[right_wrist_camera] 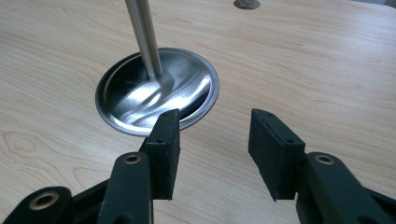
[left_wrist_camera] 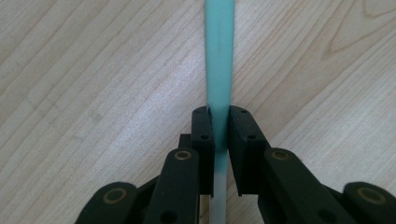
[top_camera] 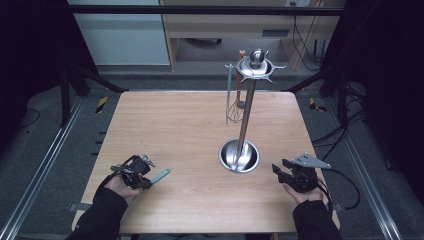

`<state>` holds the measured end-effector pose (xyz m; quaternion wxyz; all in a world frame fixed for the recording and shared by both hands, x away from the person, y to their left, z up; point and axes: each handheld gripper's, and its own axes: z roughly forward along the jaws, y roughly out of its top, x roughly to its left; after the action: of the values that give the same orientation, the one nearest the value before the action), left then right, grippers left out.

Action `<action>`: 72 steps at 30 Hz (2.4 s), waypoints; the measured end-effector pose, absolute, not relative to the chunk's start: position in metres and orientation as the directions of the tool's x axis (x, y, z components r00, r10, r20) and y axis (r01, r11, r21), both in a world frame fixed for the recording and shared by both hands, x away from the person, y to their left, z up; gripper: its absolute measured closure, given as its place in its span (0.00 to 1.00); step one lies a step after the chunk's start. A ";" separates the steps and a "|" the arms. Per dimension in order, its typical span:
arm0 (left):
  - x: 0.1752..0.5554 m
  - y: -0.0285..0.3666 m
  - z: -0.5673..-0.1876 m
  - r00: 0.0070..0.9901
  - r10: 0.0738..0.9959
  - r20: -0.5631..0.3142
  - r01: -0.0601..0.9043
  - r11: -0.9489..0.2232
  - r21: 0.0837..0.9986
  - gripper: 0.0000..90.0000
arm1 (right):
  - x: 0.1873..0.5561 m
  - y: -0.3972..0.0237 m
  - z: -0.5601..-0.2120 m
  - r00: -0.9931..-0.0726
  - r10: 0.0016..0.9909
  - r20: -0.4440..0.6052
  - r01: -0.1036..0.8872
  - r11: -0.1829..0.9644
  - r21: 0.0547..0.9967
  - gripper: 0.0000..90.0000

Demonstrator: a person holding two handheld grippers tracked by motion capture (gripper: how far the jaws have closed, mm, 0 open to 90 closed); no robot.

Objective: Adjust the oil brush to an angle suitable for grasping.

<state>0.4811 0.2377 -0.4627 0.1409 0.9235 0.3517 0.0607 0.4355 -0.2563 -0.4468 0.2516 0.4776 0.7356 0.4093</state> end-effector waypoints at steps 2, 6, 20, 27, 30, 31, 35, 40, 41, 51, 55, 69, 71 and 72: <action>0.479 0.236 -0.459 0.746 0.666 0.009 0.627 -0.706 0.329 0.90 | 0.435 -0.256 -0.447 -0.417 0.908 0.024 0.497 0.206 0.843 0.60; 0.476 0.230 -0.454 0.762 0.648 0.006 0.606 -0.717 0.344 0.90 | 0.435 -0.257 -0.447 -0.418 0.908 0.019 0.496 0.210 0.843 0.60; 0.464 0.223 -0.430 0.766 0.642 0.013 0.561 -0.680 0.472 0.90 | 0.435 -0.257 -0.446 -0.417 0.909 0.015 0.490 0.211 0.846 0.60; 0.456 0.220 -0.414 0.746 0.665 0.032 0.518 -0.611 0.598 0.90 | 0.435 -0.257 -0.446 -0.416 0.909 0.013 0.487 0.211 0.848 0.60; 0.454 0.221 -0.407 0.739 0.673 0.040 0.497 -0.585 0.641 0.90 | 0.435 -0.257 -0.446 -0.416 0.909 0.013 0.485 0.210 0.849 0.60; 0.453 0.221 -0.403 0.735 0.677 0.040 0.489 -0.569 0.662 0.90 | 0.435 -0.257 -0.446 -0.415 0.910 0.013 0.485 0.209 0.849 0.60; 0.451 0.221 -0.392 0.725 0.687 0.046 0.455 -0.528 0.717 0.90 | 0.436 -0.257 -0.446 -0.413 0.911 0.013 0.487 0.209 0.848 0.60; 0.449 0.216 -0.378 0.722 0.691 0.048 0.420 -0.492 0.763 0.90 | 0.436 -0.257 -0.445 -0.413 0.910 0.015 0.485 0.206 0.850 0.60; 0.449 0.215 -0.376 0.721 0.691 0.051 0.411 -0.487 0.771 0.90 | 0.436 -0.257 -0.445 -0.413 0.911 0.016 0.485 0.205 0.850 0.60; 0.449 0.198 -0.355 0.737 0.674 0.052 0.351 -0.447 0.822 0.90 | 0.436 -0.257 -0.445 -0.414 0.910 0.015 0.485 0.206 0.850 0.61; 0.448 0.194 -0.346 0.738 0.674 0.035 0.331 -0.406 0.852 0.90 | 0.436 -0.257 -0.445 -0.414 0.910 0.018 0.486 0.204 0.850 0.61; 0.446 0.181 -0.316 0.743 0.669 -0.009 0.241 -0.254 0.937 0.90 | 0.436 -0.257 -0.445 -0.415 0.910 0.016 0.482 0.205 0.852 0.61; 0.446 0.178 -0.310 0.747 0.664 -0.015 0.226 -0.233 0.946 0.90 | 0.436 -0.257 -0.445 -0.416 0.909 0.015 0.481 0.206 0.852 0.61; 0.446 0.176 -0.308 0.748 0.663 -0.020 0.220 -0.220 0.951 0.90 | 0.436 -0.257 -0.445 -0.417 0.909 0.018 0.482 0.205 0.852 0.61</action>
<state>0.4461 0.1763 -0.3078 0.5520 0.7546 0.2923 0.2008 0.4359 -0.2569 -0.4448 0.2570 0.4748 0.7323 0.4150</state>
